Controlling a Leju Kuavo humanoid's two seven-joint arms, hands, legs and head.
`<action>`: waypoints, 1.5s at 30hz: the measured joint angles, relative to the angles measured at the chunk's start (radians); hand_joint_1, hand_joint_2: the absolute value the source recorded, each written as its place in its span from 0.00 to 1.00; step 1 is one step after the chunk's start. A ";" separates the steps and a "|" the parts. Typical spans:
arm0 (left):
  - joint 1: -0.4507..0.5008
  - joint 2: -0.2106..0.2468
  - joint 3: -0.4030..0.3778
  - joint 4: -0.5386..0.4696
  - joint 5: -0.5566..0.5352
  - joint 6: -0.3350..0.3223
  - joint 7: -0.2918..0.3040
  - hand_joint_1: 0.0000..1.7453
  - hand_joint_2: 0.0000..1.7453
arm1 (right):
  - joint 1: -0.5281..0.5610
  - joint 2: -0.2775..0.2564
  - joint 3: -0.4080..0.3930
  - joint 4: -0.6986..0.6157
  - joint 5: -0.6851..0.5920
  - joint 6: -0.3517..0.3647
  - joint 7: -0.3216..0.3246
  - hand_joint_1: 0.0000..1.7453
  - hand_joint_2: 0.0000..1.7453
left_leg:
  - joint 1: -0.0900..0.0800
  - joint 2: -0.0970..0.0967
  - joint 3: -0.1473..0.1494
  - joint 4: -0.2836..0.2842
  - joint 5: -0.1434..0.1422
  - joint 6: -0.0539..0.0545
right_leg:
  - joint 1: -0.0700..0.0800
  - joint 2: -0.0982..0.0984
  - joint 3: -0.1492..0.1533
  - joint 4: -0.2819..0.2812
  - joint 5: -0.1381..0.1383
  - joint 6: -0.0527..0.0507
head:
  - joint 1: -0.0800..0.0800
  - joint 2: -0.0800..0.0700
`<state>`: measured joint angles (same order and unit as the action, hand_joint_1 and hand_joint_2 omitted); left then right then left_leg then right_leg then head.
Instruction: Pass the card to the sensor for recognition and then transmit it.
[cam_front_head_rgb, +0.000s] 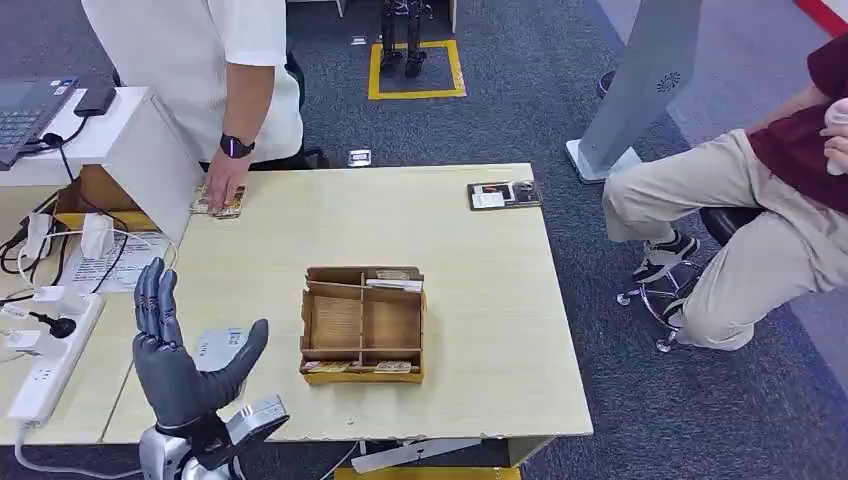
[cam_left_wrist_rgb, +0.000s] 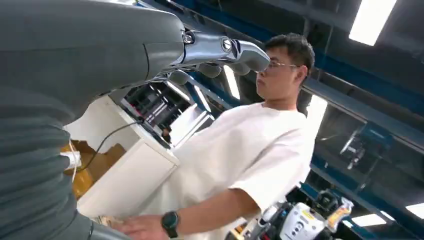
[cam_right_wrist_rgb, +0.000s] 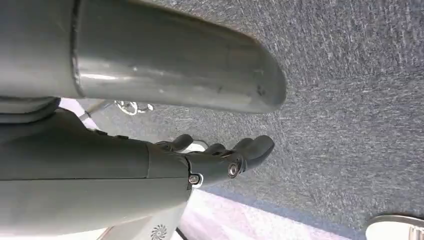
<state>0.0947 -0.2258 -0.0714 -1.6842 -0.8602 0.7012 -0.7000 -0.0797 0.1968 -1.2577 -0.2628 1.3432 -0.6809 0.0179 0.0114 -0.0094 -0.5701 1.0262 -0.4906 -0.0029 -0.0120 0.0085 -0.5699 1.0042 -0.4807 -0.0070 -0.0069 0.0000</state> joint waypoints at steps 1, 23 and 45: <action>0.008 0.011 -0.017 -0.002 0.000 0.000 0.000 0.00 1.00 | 0.000 0.000 0.000 0.000 0.000 0.000 0.000 0.00 0.00 | 0.000 0.000 0.000 0.000 0.000 0.000 | 0.000 0.000 0.000 0.000 0.000 0.000 | 0.000 0.000; 0.012 0.224 -0.283 0.137 -0.214 0.000 0.255 0.00 1.00 | 0.000 -0.012 0.000 0.000 -0.011 0.012 -0.014 0.00 0.00 | 0.000 0.000 0.000 0.000 0.000 0.000 | 0.000 0.000 0.000 0.000 0.000 0.000 | 0.000 0.000; -0.116 0.402 -0.419 0.250 -0.344 -0.203 0.616 0.00 1.00 | 0.009 -0.014 0.000 0.000 -0.021 0.013 -0.010 0.00 0.00 | 0.000 0.000 0.000 0.000 0.000 0.000 | 0.000 0.000 0.000 0.000 0.000 0.000 | 0.000 0.000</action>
<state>-0.0217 0.1766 -0.4902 -1.4340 -1.2039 0.4982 -0.0835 -0.0706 0.1827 -1.2577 -0.2628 1.3226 -0.6680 0.0084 0.0114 -0.0092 -0.5701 1.0262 -0.4905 -0.0030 -0.0120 0.0087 -0.5702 1.0042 -0.4807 -0.0070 -0.0069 0.0000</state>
